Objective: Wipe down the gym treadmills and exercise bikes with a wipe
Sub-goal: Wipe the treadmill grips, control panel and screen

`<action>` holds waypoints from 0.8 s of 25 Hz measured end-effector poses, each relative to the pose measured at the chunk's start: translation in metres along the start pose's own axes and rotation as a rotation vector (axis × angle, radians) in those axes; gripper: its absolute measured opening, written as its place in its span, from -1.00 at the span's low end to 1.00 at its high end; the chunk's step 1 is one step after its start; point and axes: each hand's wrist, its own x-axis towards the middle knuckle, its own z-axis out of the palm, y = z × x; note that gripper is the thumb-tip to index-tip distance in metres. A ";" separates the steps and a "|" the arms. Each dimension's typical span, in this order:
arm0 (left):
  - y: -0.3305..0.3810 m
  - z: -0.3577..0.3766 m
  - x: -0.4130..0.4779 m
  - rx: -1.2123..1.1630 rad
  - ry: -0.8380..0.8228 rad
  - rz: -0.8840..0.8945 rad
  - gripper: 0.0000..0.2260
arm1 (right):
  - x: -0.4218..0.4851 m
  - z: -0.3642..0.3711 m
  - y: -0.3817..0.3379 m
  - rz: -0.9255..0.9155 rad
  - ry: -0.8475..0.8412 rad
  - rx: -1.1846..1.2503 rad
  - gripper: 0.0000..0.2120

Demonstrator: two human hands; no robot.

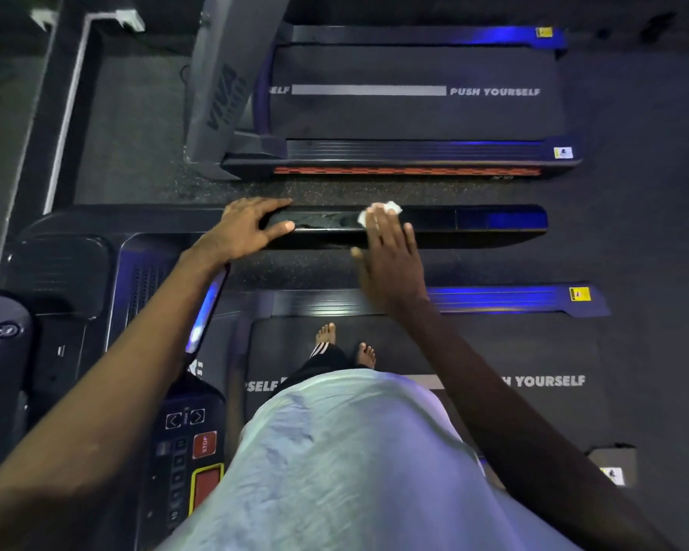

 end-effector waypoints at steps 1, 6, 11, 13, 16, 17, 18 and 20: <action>0.000 0.000 0.000 -0.003 0.009 0.003 -0.52 | -0.002 -0.002 0.006 0.053 0.022 0.001 -0.39; -0.005 0.008 0.006 -0.004 -0.018 -0.021 -0.50 | 0.022 -0.009 -0.024 0.038 -0.087 0.095 -0.37; -0.005 0.009 0.018 -0.065 -0.059 -0.008 -0.51 | 0.039 -0.015 -0.031 -0.053 -0.157 0.115 -0.44; -0.005 0.010 0.018 -0.077 -0.047 -0.012 -0.50 | 0.041 -0.024 -0.018 0.010 -0.114 0.098 -0.51; -0.002 0.012 0.014 -0.046 0.008 -0.019 -0.48 | 0.049 -0.034 -0.006 0.083 -0.099 0.031 -0.61; -0.001 0.013 0.014 -0.041 0.020 -0.015 -0.47 | 0.055 -0.033 -0.007 0.084 -0.112 0.019 -0.63; -0.001 0.013 0.014 -0.040 0.029 -0.009 -0.47 | 0.060 -0.030 -0.010 0.076 -0.128 0.017 -0.64; -0.003 0.015 0.015 -0.039 0.038 0.001 -0.46 | 0.070 -0.025 -0.012 0.033 -0.161 0.038 -0.67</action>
